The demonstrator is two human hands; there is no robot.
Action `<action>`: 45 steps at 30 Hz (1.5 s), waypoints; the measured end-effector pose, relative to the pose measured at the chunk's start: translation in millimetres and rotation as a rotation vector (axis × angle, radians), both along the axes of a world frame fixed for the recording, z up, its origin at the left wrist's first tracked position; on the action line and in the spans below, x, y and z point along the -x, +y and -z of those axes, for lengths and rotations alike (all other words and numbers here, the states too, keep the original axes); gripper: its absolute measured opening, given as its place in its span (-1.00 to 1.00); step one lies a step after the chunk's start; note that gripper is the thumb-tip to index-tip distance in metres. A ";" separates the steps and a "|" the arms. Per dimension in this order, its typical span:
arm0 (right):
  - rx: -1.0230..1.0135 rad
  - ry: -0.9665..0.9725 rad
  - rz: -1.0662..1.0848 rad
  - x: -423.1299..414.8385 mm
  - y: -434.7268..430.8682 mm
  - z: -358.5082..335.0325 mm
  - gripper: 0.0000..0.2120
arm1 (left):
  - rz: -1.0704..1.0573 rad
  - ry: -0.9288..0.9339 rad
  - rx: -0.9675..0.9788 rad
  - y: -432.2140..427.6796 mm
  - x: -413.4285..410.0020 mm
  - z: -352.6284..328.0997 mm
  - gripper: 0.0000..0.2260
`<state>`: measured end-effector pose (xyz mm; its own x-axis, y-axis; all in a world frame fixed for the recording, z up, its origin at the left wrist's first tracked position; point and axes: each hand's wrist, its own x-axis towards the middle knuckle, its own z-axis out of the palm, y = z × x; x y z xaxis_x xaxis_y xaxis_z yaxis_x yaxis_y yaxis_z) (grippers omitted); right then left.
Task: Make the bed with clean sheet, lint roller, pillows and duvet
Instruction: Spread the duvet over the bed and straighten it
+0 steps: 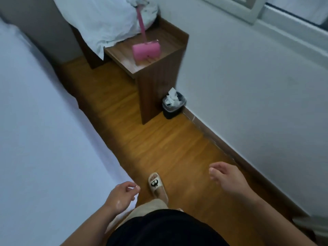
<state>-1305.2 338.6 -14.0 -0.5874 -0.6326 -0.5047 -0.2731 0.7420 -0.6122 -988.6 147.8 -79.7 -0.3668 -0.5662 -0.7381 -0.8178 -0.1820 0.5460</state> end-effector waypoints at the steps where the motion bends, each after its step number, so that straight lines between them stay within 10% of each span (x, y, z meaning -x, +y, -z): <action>1: -0.017 0.004 -0.011 13.8 -24.5 2.9 -0.81 | -0.017 -0.009 -0.013 -22.5 12.8 3.1 -0.77; 14: -0.120 -0.026 -0.128 161.1 -325.9 13.9 -0.83 | -0.194 0.148 0.147 -355.2 156.1 -49.5 -0.77; 29: 0.075 -0.145 -0.713 150.9 -776.7 -13.9 -0.81 | -0.899 0.053 -0.014 -520.4 102.3 -25.6 -0.84; 45: 0.211 0.050 -0.064 63.4 -1005.2 -35.9 -0.58 | -0.250 0.000 0.152 -992.8 53.1 -55.2 -0.67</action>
